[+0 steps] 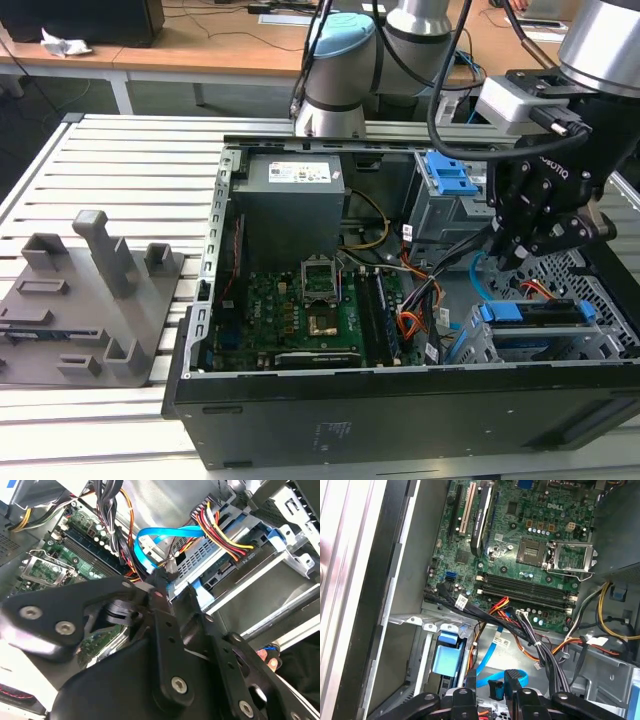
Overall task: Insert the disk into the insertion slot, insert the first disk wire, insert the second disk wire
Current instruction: 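Insert the second disk wire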
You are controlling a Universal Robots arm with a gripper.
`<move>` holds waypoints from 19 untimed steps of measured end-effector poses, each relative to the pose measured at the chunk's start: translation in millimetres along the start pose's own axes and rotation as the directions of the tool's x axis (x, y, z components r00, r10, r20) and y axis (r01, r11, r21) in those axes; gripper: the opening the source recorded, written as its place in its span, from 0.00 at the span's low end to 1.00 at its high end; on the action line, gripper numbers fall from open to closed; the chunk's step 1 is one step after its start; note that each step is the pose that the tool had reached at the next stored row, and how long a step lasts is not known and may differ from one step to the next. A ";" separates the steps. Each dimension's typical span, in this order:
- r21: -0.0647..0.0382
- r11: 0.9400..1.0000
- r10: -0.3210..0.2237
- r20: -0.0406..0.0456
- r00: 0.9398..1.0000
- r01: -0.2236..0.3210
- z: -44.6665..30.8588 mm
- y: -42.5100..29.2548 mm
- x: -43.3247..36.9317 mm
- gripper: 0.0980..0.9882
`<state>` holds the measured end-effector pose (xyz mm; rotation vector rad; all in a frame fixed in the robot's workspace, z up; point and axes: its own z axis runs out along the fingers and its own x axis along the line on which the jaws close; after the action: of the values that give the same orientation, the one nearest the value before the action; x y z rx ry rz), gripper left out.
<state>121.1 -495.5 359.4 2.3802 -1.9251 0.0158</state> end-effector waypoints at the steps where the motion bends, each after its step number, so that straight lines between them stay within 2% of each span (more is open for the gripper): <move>1: 0.000 1.000 0.000 0.000 1.000 0.000 0.0 0.0 0.0 0.20; 3: 0.000 1.000 0.000 -0.001 1.000 0.000 0.0 0.0 0.0 0.07; 9: -0.001 1.000 0.000 -0.003 1.000 0.000 0.0 -0.1 0.0 0.07; 11: -0.001 1.000 0.000 -0.003 1.000 0.000 -0.2 -3.7 0.8 0.07; 13: -0.005 1.000 -0.001 -0.002 1.000 0.001 0.2 -10.7 2.4 0.07; 18: -0.005 1.000 0.001 -0.002 1.000 -0.001 1.5 -9.3 15.6 0.07; 19: -0.005 1.000 0.002 -0.002 1.000 -0.002 2.0 -8.5 21.4 0.07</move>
<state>133.8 -514.8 358.2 2.3748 -1.9241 0.0130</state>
